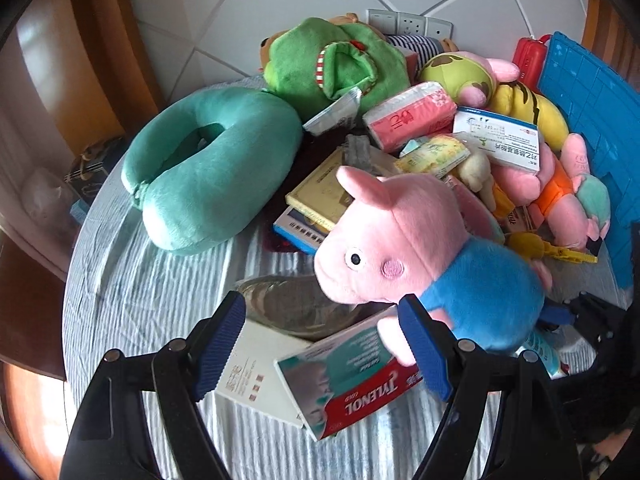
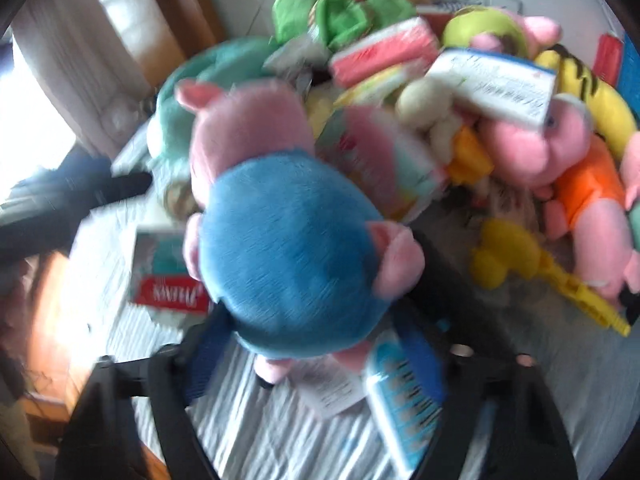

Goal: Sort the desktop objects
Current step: 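Lower the right gripper onto the pink pig plush in blue shirt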

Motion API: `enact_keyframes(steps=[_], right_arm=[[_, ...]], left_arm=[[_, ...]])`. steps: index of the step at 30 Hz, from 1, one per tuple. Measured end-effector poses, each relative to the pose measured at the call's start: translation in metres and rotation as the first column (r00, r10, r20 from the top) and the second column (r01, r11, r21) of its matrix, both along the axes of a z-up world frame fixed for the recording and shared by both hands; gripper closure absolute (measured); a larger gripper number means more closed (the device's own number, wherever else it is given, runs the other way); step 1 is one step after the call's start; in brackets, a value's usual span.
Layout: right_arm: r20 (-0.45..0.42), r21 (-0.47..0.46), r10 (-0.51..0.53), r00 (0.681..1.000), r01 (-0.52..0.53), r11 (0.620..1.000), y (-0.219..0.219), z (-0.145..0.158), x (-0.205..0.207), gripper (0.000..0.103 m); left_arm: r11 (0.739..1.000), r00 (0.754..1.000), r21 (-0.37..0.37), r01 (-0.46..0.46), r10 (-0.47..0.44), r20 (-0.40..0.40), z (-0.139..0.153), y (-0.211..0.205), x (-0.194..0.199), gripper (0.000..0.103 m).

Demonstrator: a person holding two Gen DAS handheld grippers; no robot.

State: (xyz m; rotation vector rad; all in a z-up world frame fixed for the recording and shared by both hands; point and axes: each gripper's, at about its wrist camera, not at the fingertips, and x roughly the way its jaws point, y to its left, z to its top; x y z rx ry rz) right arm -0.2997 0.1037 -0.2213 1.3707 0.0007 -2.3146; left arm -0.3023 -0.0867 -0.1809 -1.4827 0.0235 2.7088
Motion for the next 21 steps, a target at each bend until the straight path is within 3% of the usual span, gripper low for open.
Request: enact_keyframes(steps=[2,5,9,14,21], right_arm=[[-0.057,0.027,-0.061,0.997,0.063,0.998,0.023,0.017,-0.013,0.049],[-0.071,0.048,-0.106,0.992,0.109,0.993,0.049,0.029,-0.03,0.052],[-0.057,0.045,-0.094,0.994,0.096,0.994,0.057,0.028,-0.039,0.052],[-0.035,0.034,-0.082,0.996,0.083,0.996,0.051,0.018,-0.036,0.036],[-0.027,0.031,-0.074,0.997,0.075,0.997,0.053,0.016,-0.034,0.032]], left_arm=[[1.0,1.0,0.014,0.014,-0.014,0.001,-0.001,0.001,-0.006,0.024],[0.998,0.999,0.041,0.04,-0.04,0.009,-0.004,0.008,-0.017,0.024],[0.999,0.998,0.016,0.052,-0.052,0.019,-0.008,0.009,-0.013,0.024],[0.999,0.997,-0.037,-0.031,0.033,0.069,-0.024,-0.018,0.019,0.024],[0.998,0.992,-0.06,-0.025,0.033,0.12,-0.047,-0.003,0.043,0.024]])
